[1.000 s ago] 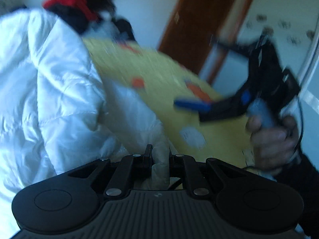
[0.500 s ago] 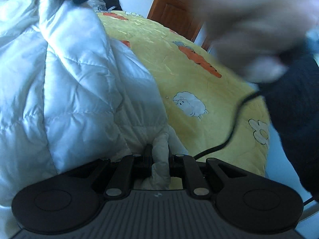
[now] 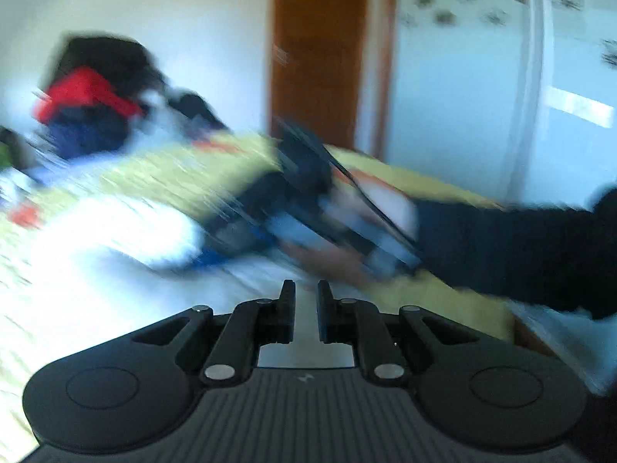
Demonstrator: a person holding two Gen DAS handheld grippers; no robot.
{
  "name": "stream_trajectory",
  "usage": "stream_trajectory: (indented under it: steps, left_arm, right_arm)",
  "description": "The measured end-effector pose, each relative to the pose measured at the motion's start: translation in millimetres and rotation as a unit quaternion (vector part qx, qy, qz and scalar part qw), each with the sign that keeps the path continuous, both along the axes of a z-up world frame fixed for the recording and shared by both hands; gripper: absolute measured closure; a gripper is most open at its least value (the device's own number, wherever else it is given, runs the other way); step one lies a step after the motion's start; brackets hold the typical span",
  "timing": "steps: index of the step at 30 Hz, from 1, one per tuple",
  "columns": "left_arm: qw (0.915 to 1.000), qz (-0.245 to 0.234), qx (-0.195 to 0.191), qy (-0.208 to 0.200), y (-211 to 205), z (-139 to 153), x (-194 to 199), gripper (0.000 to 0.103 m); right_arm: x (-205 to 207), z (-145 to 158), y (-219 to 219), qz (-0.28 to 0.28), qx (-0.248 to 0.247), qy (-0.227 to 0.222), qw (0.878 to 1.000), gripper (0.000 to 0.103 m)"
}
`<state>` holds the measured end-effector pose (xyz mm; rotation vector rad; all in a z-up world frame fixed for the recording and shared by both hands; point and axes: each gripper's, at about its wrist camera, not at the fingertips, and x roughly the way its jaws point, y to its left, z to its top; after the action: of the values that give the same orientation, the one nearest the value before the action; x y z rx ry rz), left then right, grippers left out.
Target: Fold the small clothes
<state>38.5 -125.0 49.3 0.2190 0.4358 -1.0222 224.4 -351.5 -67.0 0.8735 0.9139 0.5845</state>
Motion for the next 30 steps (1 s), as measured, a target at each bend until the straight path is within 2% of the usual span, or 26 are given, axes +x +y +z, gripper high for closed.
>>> stream_trajectory:
  steps: [1,2,4,5,6,7,9,11,12,14,17,19,21,22,23,24,26,30]
  left_arm:
    - [0.9994,0.033,0.004,-0.009,2,-1,12,0.092]
    - [0.9979,0.062,0.013,-0.008,2,-5,26,0.091]
    - [0.9937,0.107,0.027,0.022,-5,-25,57,0.092]
    - [0.9927,0.112,0.027,0.036,-8,-38,67,0.092]
    - [0.9932,0.109,0.03,0.03,-13,-48,67,0.092]
    - [0.994,0.101,0.039,0.012,-21,-55,64,0.092]
    - [0.9927,0.082,0.081,-0.037,-41,-63,49,0.092]
    - [0.9904,0.066,0.105,-0.06,-59,-68,43,0.093]
    - [0.99,0.059,0.111,-0.064,-64,-71,44,0.093]
    - [0.9911,0.05,0.111,-0.054,-70,-74,51,0.093]
    - [0.9929,0.043,0.108,-0.026,-70,-75,62,0.094]
    - [0.9927,0.04,0.112,-0.019,-75,-76,65,0.094]
    - [0.9924,0.038,0.116,-0.016,-75,-75,66,0.094]
    - [0.9924,0.036,0.117,-0.016,-76,-76,67,0.094]
    - [0.9922,0.037,0.118,-0.015,-78,-78,68,0.094]
    - [0.9921,0.04,0.119,-0.009,-80,-79,71,0.094]
    - [0.9931,0.038,0.11,0.014,-81,-81,78,0.096]
    - [0.9952,0.032,0.083,0.041,-82,-87,96,0.097]
  right_arm:
    - [1,-7,-3,-0.008,0.001,0.013,1.0,0.1]
    - [1,-13,-6,-0.008,0.012,0.016,1.0,0.101]
    - [-2,-14,-11,-0.015,0.033,0.023,0.999,0.101]
    - [-4,-11,-12,-0.016,0.04,0.024,0.999,0.097]
    - [-7,-6,-14,-0.02,0.053,0.021,0.998,0.084]
    - [-9,-1,-17,-0.028,0.064,0.015,0.997,0.076]
    - [-18,18,-26,-0.05,0.088,-0.019,0.995,0.038]
    - [-28,47,-34,-0.071,0.078,-0.064,0.992,0.024]
    - [-29,59,-34,-0.072,0.068,-0.084,0.992,0.022]
    - [-28,84,-30,-0.065,0.046,-0.117,0.99,0.02]
    - [-15,102,-9,-0.033,0.013,-0.141,0.989,0.01]
    - [3,100,15,-0.011,-0.049,-0.137,0.989,0.007]
    - [27,79,32,0.003,-0.117,-0.109,0.987,0.009]
    - [38,65,38,0.005,-0.136,-0.091,0.987,0.013]
    - [45,51,38,0.005,-0.152,-0.08,0.985,0.021]
    - [50,41,37,0.003,-0.155,-0.08,0.985,0.025]
    - [49,29,29,-0.008,-0.13,-0.073,0.989,0.025]
    - [51,18,31,-0.001,-0.159,-0.085,0.984,0.028]
